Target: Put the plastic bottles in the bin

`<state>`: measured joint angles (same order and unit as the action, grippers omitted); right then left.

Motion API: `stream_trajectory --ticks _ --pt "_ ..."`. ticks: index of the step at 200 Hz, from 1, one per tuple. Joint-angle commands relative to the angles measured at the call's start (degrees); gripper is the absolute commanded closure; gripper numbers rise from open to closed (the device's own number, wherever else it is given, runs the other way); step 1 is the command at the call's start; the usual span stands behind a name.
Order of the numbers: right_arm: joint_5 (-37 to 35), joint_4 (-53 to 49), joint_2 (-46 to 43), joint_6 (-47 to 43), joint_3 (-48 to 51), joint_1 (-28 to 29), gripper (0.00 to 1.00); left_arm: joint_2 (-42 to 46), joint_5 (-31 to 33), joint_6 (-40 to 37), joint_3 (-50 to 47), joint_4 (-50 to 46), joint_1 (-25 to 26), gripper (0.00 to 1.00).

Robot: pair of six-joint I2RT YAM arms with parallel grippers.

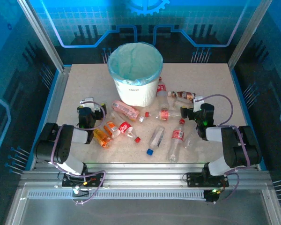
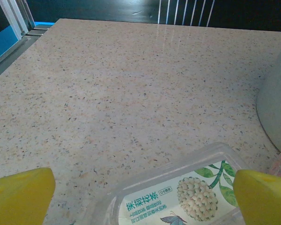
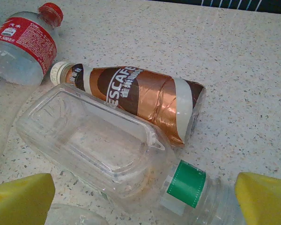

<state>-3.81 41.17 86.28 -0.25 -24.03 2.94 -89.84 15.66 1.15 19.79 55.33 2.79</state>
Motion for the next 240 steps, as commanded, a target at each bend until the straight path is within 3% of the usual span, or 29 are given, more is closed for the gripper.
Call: stream_trajectory --ticks 1,150,176,190,212,240 --pt "0.8 1.7 -0.1 -0.1 -1.0 0.3 0.00 0.6 0.5 -0.4 1.0 0.4 -0.2 0.01" --pt "0.7 1.6 -0.1 -0.1 -1.0 0.3 0.00 0.6 0.4 -0.2 1.0 0.2 -0.2 0.01" --pt "1.0 1.8 -0.2 -0.2 -0.9 0.2 0.00 2.0 3.0 1.4 -0.7 2.0 -0.8 0.01" --pt "2.3 -5.6 -3.0 -1.7 -3.6 1.0 0.00 2.3 1.6 1.9 -3.6 7.0 -1.4 0.01" --pt "-3.6 -27.4 -8.5 3.8 -12.6 1.2 0.00 1.9 0.4 1.5 -7.0 14.0 -1.4 0.01" --pt "-4.1 -33.0 -15.0 6.9 -12.6 -0.5 0.00 1.5 -1.3 0.7 -10.8 22.1 -1.4 0.01"
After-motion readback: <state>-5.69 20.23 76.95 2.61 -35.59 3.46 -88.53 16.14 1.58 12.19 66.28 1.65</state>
